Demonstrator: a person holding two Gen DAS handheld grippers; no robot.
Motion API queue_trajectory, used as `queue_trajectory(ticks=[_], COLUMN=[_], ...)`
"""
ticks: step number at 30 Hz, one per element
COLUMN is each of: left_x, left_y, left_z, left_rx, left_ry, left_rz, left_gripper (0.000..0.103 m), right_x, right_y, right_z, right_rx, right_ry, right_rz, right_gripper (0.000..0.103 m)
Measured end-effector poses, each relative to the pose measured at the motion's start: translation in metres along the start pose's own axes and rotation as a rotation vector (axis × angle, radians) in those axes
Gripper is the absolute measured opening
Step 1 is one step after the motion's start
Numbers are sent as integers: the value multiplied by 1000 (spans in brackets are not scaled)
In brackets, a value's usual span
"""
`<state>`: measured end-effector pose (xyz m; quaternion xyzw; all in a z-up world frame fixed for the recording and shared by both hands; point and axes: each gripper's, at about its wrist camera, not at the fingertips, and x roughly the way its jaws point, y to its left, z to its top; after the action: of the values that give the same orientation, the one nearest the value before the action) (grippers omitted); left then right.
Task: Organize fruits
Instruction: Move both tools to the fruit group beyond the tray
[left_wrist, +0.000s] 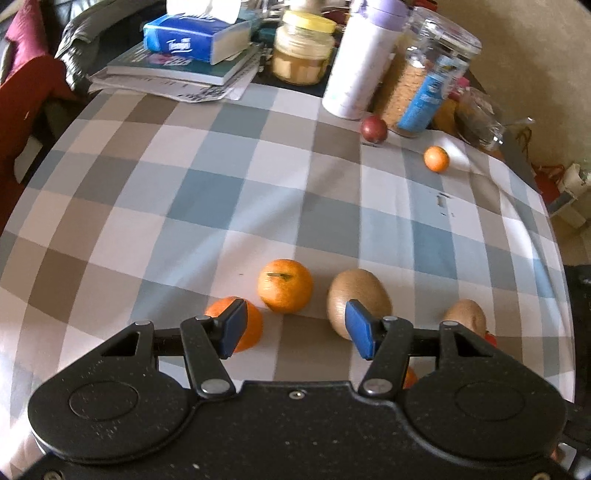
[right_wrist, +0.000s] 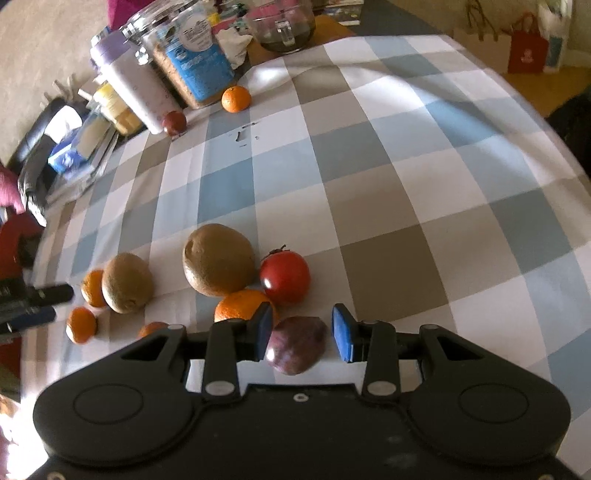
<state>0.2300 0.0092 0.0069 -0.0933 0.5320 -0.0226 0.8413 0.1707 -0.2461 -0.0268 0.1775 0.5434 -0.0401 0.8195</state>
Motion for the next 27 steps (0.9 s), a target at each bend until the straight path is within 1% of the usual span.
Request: queue_trajectory(ticks=[5, 9, 12, 14, 16, 18, 20, 21, 22, 24, 27], left_x=[4, 9, 13, 15, 14, 10, 5, 4, 2, 1, 3], left_y=[-30, -54, -66, -71, -75, -78, -78, -77, -77, -75, -73], left_z=[-5, -8, -11, -15, -20, -27, -31, -33, -34, -36, -36], left_rx=[75, 127, 139, 136, 137, 134, 115, 105, 99, 81, 53], left_ry=[0, -7, -6, -3, -8, -31, -52, -55, -59, -61, -56], left_rz=[-19, -32, -30, -21, 9, 42, 58, 59, 53, 44, 50], left_gripper=[63, 63, 63, 63, 63, 63, 63, 63, 63, 63, 63], right_x=[-1, -2, -3, -4, -4, -4, -4, -4, -5, -7, -6], right_y=[-5, -3, 0, 3, 5, 6, 6, 6, 6, 5, 10], right_z=[-2, -6, -8, -10, -12, -17, -22, -26, -29, -33, -36], right_rx=[-29, -54, -86, -112, -146, -188, -232, -254, -266, -288, -320], right_ry=[2, -7, -22, -41, -71, -111, -159, -183, -196, -208, -238], right_rz=[36, 45, 44, 35, 23, 17, 17, 4, -2, 15, -6], right_gripper=[39, 39, 39, 39, 39, 39, 39, 39, 44, 43, 43])
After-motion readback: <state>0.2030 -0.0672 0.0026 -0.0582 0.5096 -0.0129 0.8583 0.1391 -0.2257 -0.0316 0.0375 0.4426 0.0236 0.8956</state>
